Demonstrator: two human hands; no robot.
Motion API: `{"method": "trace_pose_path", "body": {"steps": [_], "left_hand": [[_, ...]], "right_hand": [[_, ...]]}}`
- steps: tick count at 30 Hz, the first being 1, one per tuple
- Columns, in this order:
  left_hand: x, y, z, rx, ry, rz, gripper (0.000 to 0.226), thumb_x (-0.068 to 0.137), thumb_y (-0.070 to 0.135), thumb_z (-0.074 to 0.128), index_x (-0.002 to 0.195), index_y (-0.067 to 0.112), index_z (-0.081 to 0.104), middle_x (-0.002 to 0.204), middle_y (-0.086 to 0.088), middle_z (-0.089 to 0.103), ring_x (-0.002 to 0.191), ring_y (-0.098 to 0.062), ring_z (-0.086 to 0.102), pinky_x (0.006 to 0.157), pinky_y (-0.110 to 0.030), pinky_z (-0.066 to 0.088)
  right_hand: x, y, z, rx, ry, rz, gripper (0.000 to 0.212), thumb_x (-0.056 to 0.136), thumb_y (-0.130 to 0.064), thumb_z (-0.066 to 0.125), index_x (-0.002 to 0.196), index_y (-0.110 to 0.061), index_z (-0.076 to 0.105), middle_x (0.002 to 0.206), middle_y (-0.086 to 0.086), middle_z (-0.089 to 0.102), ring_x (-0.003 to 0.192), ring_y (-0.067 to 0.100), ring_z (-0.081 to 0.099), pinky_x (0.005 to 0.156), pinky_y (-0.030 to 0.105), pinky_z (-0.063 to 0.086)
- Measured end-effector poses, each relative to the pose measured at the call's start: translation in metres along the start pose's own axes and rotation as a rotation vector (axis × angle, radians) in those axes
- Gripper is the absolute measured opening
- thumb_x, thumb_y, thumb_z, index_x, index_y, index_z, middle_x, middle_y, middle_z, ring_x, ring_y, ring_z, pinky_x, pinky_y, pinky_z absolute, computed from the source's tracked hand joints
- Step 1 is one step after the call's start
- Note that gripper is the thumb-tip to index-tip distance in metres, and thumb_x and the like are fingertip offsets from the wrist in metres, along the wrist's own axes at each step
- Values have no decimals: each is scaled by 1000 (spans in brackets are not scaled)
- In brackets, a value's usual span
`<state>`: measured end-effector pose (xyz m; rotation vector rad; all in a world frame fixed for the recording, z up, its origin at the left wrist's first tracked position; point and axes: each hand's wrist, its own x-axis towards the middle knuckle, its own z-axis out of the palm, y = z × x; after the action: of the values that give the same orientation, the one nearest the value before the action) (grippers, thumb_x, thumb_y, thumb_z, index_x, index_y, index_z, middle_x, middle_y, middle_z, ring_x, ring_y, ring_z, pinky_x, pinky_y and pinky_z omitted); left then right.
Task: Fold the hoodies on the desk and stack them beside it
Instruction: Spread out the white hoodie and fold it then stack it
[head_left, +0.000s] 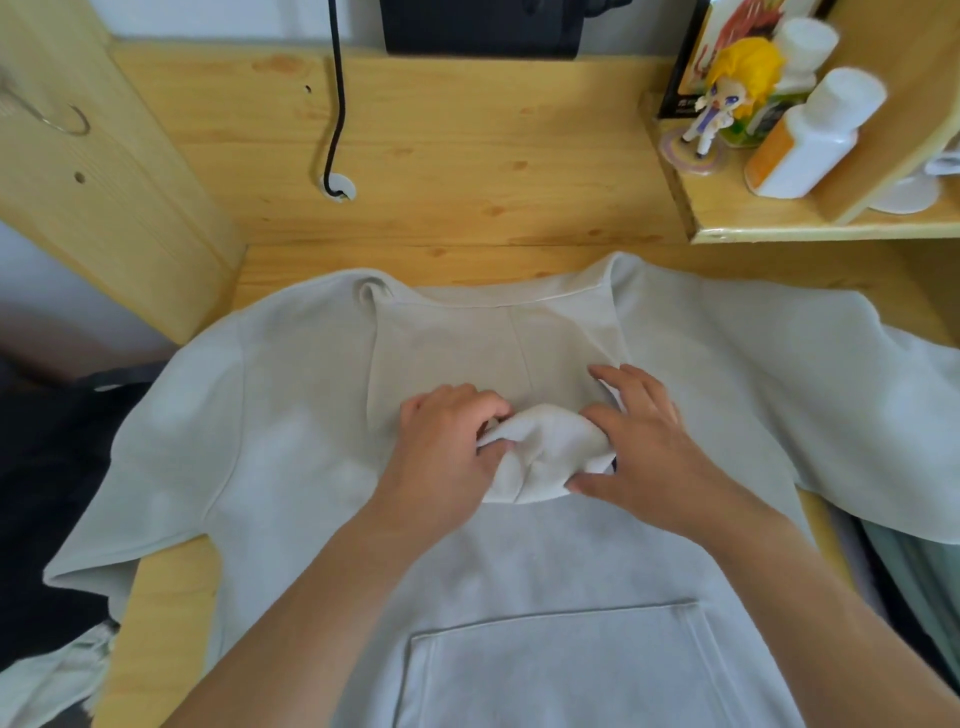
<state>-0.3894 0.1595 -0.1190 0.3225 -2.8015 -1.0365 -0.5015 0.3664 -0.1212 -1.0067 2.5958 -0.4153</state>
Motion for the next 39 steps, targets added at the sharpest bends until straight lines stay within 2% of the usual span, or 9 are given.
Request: {"method": "trace_pose_path", "body": {"steps": [4, 8, 12, 17, 22, 27, 31, 34, 39], "left_hand": [[-3, 11, -21, -6, 251, 291, 23, 82, 4, 69, 95, 21, 61, 90, 6, 49, 86, -20, 49, 81, -39, 39], [31, 5, -53, -205, 125, -13, 28, 92, 30, 72, 112, 24, 54, 96, 13, 56, 87, -12, 55, 78, -35, 48], [62, -15, -75, 80, -173, -118, 22, 86, 18, 73, 100, 29, 59, 95, 8, 63, 94, -23, 64, 74, -39, 50], [86, -16, -117, 204, 261, 19, 19, 90, 0, 59, 103, 10, 68, 98, -3, 47, 91, -25, 50, 76, -37, 38], [52, -26, -116, 186, 379, 259, 22, 89, 1, 59, 108, 5, 69, 98, 1, 44, 92, -18, 47, 80, -28, 36], [-31, -58, -52, -65, 312, -49, 32, 91, 17, 60, 123, 19, 66, 114, 3, 44, 107, -5, 51, 100, -11, 34], [-64, -87, -10, -451, 324, -563, 45, 85, 2, 64, 117, 33, 60, 112, 0, 43, 86, -17, 56, 76, -27, 49], [-47, -87, -21, -863, 476, -997, 12, 99, 10, 49, 92, 18, 54, 91, -17, 52, 56, -21, 61, 53, -25, 51], [-9, -71, -42, -825, 1, -1268, 54, 107, 54, 31, 108, 7, 57, 101, -20, 70, 75, -35, 72, 58, -36, 56]], "right_hand": [[15, -2, -16, 47, 445, -168, 28, 66, 5, 82, 89, -7, 71, 115, 13, 64, 113, 32, 51, 94, 28, 36], [38, -28, -60, 406, 541, -9, 21, 81, 4, 66, 97, -9, 68, 85, -1, 66, 79, 10, 54, 68, 14, 39], [58, -36, -85, 427, 522, -81, 28, 82, 6, 57, 101, -12, 68, 87, -12, 64, 83, 7, 56, 74, 27, 45], [69, -23, -108, 239, 491, -223, 52, 73, 13, 45, 110, -12, 71, 97, -8, 66, 93, 15, 61, 80, 40, 51], [55, -30, -104, 316, 667, -244, 58, 71, 14, 41, 117, -7, 69, 111, -6, 63, 106, 12, 57, 93, 22, 45], [-15, -14, -18, 472, 519, -237, 41, 81, 8, 50, 116, -5, 67, 114, -1, 69, 107, 9, 64, 96, 17, 45], [-35, 27, 30, 717, 595, 512, 19, 87, -12, 54, 96, -25, 65, 96, -4, 68, 95, 19, 67, 85, 34, 56], [-11, 33, 21, 994, 392, 936, 13, 97, -26, 53, 91, -17, 60, 88, 12, 69, 78, 30, 68, 62, 39, 59], [10, 17, 2, 1103, -32, 952, 42, 98, -46, 58, 103, -4, 63, 92, 20, 75, 78, 31, 76, 66, 40, 62]]}}
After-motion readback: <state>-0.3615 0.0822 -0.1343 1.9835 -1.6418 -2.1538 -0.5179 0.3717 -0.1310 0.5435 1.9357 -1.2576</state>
